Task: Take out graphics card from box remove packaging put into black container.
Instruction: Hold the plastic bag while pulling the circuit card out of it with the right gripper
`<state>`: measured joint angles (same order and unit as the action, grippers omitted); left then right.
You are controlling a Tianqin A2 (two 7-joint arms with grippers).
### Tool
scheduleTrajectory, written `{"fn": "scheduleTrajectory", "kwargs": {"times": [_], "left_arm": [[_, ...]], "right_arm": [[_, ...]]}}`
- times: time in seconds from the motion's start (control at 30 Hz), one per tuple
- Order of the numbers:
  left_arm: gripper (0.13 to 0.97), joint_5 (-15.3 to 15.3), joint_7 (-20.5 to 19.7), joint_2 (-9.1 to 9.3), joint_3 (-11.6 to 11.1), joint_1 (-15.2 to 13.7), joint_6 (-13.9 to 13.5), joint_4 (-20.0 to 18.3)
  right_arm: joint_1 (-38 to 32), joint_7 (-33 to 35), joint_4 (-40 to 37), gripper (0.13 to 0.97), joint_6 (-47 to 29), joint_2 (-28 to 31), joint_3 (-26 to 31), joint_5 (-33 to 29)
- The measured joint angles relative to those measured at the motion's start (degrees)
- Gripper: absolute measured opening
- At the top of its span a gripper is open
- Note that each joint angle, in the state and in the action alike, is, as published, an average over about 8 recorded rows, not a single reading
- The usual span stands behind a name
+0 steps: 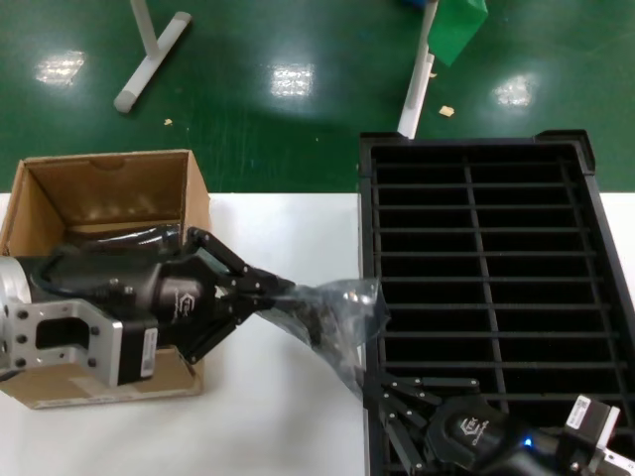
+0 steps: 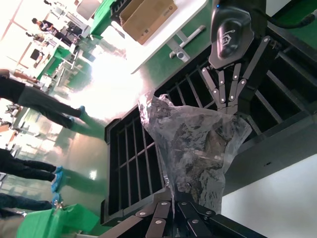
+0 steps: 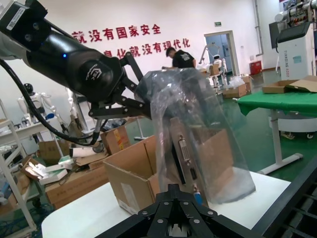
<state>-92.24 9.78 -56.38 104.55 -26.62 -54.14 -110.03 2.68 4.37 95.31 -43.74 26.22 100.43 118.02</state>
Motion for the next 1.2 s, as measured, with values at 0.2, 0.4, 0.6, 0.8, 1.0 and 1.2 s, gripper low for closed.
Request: {"fn": "scheduleTrajectory", "kwargs": {"times": [0.2,0.4,0.6,0.8,1.0,1.2], "left_arm": [[0.142,-0.60,-0.24,-0.73,-0.10,2.03,0.21,-0.93],[0.142,-1.34,-0.29,-1.76,-0.59,3.97,0.36,-1.48],[0.142,-1.83,0.13,-2.44,-1.15,4.96,0.60,-1.46],[0.142,-1.99,0.27,-2.52,-1.35,5.10,0.86,-1.53],[0.142,-1.97,-0.18,-2.34,-1.25,5.12,1.09,-1.93],[0.142,-1.94,-0.42,-2.15,-1.15,5.66,1.51,-2.35]], "right_arm": [[-0.07,-0.07,0.17,0.147,0.43,-0.07,0.15,-0.25],[-0.21,0.19,0.10,0.147,0.94,-0.21,0.27,-0.67],[-0.35,0.63,-0.06,0.147,1.34,-0.24,0.33,-1.11],[-0.20,0.72,0.31,0.156,1.09,0.11,0.37,-1.12],[-0.37,0.81,0.72,0.175,0.81,0.21,0.46,-1.02],[-0.59,0.74,1.11,0.239,0.92,0.18,0.70,-1.11]]}}
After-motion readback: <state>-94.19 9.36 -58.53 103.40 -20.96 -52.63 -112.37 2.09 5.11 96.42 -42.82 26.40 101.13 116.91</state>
